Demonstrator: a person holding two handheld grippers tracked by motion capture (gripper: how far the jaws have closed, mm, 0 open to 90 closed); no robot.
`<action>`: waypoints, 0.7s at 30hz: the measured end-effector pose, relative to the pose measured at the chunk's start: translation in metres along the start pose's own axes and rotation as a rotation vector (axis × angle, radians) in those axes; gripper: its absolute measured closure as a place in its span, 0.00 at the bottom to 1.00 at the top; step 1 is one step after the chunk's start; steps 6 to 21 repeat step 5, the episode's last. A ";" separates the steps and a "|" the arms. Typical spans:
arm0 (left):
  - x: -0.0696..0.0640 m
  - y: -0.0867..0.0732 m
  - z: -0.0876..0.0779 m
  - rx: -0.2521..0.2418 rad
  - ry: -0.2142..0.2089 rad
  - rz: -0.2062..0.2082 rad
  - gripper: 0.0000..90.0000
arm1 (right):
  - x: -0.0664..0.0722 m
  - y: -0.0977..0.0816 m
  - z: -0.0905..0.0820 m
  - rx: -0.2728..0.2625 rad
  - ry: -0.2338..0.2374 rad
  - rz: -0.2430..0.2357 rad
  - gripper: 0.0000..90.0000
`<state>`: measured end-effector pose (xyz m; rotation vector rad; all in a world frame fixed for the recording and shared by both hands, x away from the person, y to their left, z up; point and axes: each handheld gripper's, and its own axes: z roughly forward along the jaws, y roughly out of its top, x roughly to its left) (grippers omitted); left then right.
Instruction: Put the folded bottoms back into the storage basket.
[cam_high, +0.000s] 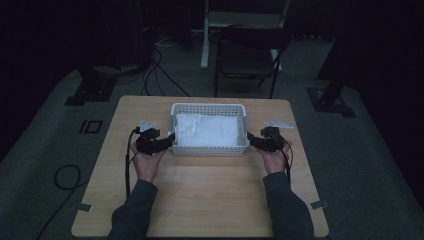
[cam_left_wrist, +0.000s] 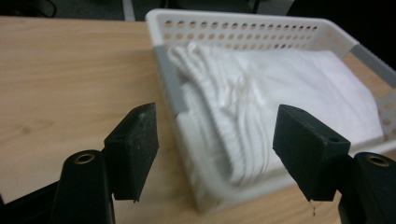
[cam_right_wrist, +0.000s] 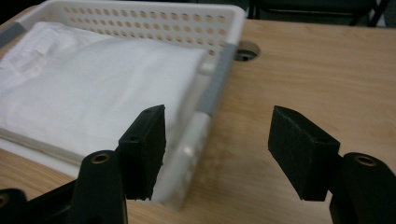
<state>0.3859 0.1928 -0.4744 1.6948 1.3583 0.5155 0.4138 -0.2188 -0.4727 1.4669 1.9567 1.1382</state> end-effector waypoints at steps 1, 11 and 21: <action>0.002 -0.003 -0.002 -0.002 0.005 -0.002 0.34 | -0.003 -0.003 -0.001 0.000 -0.005 0.009 0.41; 0.012 -0.013 -0.009 0.000 0.030 -0.013 0.34 | -0.016 -0.012 -0.002 0.017 -0.027 0.026 0.41; 0.012 -0.013 -0.009 0.000 0.030 -0.013 0.34 | -0.016 -0.012 -0.002 0.017 -0.027 0.026 0.41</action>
